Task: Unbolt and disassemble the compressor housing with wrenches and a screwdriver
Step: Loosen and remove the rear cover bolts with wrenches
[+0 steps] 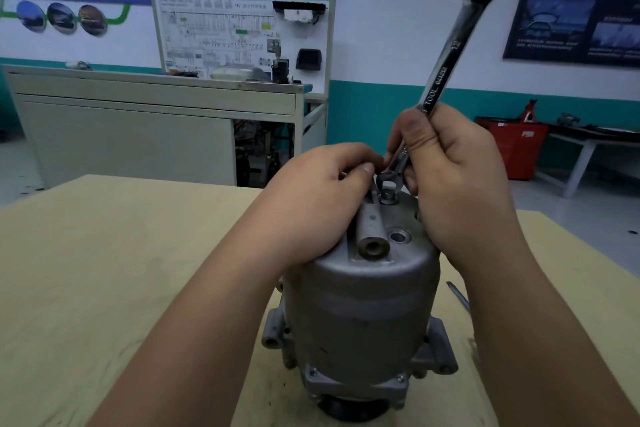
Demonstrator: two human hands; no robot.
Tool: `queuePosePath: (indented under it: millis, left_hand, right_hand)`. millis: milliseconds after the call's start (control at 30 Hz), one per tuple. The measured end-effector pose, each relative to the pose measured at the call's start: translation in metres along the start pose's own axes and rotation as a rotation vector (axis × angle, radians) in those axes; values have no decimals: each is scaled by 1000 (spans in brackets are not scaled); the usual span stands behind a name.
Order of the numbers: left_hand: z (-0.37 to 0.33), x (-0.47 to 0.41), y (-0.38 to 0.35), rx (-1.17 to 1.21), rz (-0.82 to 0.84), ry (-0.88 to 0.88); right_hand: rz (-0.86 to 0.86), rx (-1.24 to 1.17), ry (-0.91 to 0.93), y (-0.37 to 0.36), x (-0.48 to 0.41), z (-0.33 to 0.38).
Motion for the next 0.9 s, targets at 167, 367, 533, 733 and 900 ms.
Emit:
queuePosePath:
  millis: [167, 367, 533, 733, 900]
  left_hand:
    - [-1, 0, 0, -19, 7, -21]
    - [-3, 0, 4, 124, -40, -59]
    - [-29, -22, 19, 299, -115, -205]
    - [-28, -47, 5, 675, 313, -155]
    - [-21, -44, -3, 947, 318, -155]
  right_hand:
    - [32, -15, -59, 1, -2, -3]
    - [20, -115, -137, 5, -2, -7]
    - [50, -244, -158, 6, -3, -8]
    - [64, -464, -256, 1, -3, -18]
    - [185, -758, -356, -6, -2, -26]
Point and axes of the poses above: each hand's wrist, its own x-axis away from the middle knuckle, its own y-axis out of the back of the hand, z = x × y, the point moved 3 cm from there along -x, towards the middle knuckle, and after that the axes turned 5 degrees about z, right-handed, at the moved point
